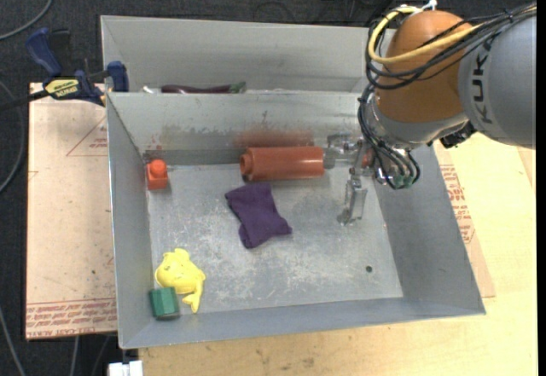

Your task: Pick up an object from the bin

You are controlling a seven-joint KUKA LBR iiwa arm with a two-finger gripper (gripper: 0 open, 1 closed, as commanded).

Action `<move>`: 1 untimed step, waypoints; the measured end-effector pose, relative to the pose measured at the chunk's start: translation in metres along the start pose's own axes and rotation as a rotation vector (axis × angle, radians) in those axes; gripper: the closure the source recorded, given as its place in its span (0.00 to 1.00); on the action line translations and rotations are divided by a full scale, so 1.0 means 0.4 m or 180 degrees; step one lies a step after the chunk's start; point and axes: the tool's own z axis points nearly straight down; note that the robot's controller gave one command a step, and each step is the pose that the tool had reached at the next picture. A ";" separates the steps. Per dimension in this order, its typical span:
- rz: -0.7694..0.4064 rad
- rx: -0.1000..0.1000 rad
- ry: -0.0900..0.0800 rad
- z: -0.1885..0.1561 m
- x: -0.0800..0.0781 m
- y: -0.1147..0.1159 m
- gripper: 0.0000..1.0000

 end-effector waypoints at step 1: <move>-0.0002 0.0002 -0.0024 -0.012 -0.004 0.000 0.00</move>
Offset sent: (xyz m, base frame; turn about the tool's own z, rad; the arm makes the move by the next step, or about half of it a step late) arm 0.0264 0.0874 -0.0312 -0.0561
